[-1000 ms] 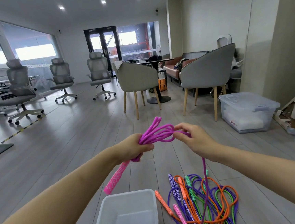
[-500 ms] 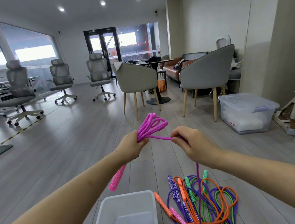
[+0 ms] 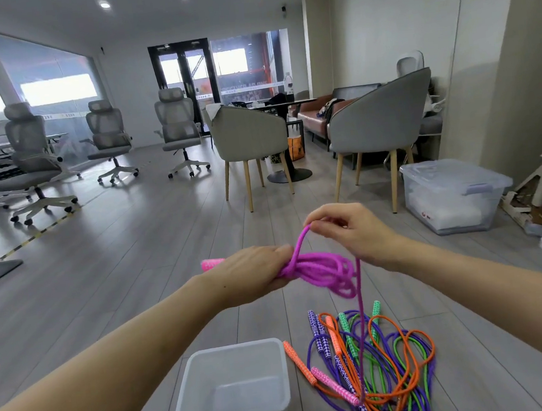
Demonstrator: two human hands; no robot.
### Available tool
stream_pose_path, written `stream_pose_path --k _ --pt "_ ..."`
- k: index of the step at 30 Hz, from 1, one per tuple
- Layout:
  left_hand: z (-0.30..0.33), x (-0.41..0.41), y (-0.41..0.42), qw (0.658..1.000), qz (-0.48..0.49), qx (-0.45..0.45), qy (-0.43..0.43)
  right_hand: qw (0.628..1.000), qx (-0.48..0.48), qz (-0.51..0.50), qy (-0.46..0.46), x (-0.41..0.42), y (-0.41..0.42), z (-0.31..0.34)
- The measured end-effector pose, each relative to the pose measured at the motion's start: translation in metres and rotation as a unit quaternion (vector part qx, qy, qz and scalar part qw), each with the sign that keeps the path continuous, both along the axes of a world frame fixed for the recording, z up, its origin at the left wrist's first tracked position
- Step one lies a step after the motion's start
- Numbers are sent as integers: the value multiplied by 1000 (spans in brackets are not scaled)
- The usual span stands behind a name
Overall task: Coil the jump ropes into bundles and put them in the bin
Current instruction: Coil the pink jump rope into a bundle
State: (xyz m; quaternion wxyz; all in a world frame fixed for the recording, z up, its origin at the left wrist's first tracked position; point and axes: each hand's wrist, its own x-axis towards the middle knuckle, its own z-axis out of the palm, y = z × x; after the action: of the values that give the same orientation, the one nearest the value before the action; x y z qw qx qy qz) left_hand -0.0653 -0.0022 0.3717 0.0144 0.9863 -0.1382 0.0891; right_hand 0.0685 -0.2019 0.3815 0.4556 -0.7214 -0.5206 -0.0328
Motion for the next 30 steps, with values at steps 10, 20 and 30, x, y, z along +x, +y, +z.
stream_pose_path --k 10,20,30 --pt "0 19 -17 920 197 -330 -79 991 -52 -71 105 -24 35 -39" --pt "-8 29 6 961 273 -38 -6 967 -137 -97 -192 -27 15 -23" --pt "-3 3 -17 999 -5 -6 50 995 -99 24 -17 6 -9 -4"
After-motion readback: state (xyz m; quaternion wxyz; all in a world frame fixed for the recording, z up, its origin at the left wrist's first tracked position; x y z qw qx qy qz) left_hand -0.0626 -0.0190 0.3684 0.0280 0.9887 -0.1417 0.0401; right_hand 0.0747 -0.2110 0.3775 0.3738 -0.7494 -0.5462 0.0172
